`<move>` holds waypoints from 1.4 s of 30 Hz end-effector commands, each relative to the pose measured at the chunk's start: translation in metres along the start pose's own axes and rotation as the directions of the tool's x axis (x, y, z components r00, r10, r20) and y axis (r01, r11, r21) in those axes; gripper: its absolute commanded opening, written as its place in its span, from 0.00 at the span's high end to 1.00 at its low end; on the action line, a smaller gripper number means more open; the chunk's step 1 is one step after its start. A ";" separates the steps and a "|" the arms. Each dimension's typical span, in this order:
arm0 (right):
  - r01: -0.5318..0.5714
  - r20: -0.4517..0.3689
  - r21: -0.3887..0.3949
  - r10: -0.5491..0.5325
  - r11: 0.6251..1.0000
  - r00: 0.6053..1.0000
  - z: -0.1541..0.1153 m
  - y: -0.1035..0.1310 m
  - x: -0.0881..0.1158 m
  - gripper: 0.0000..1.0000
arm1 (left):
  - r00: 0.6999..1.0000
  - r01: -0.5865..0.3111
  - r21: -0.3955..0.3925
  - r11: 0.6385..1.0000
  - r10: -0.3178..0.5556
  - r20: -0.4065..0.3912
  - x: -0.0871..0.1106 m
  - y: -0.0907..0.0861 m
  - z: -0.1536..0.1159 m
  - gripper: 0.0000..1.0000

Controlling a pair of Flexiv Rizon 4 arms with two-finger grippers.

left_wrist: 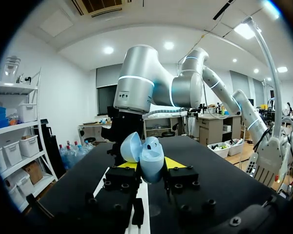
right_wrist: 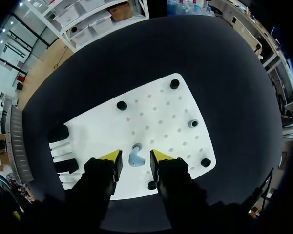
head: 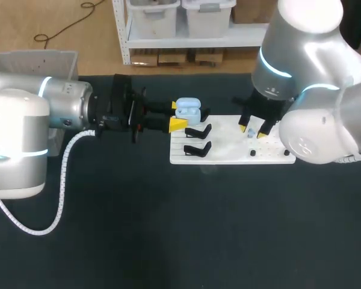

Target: Pick up each earbud case from the left stands, insert the matching earbuds, close the lid, and place the case in the box.

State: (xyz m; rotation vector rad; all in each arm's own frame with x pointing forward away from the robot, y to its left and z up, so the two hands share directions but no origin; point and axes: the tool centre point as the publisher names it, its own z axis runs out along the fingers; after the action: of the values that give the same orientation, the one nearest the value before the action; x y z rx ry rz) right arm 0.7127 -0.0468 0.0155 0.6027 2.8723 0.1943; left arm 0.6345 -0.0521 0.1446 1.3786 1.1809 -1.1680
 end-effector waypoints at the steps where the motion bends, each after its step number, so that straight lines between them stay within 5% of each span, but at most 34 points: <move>1: -0.001 0.005 0.004 0.001 1.000 1.000 0.000 0.000 0.000 0.64 | 1.000 -0.003 -0.004 1.000 0.003 0.002 0.001 -0.001 0.000 1.00; 19: 0.000 -0.002 0.012 0.000 1.000 1.000 0.005 0.000 0.000 0.69 | 1.000 -0.003 -0.004 1.000 0.003 0.002 0.001 -0.001 0.000 1.00; 26: -0.004 -0.008 0.017 0.005 1.000 1.000 0.007 0.000 0.000 0.82 | 1.000 -0.003 -0.004 1.000 0.003 0.002 0.001 -0.001 0.000 1.00; 29: -0.006 -0.010 0.020 0.007 1.000 1.000 0.007 -0.001 0.000 1.00 | 1.000 -0.003 -0.004 1.000 0.003 0.002 0.001 -0.001 0.000 1.00; 42: -0.027 -0.020 0.007 0.027 1.000 0.999 -0.007 -0.005 0.006 1.00 | 1.000 -0.003 -0.004 1.000 0.003 0.002 0.001 -0.001 0.000 1.00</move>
State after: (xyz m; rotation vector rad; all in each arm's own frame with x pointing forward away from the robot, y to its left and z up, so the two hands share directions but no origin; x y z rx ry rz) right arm 0.7111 -0.0448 0.0134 0.6447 2.8911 0.1845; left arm 0.6345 -0.0521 0.1446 1.3786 1.1810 -1.1680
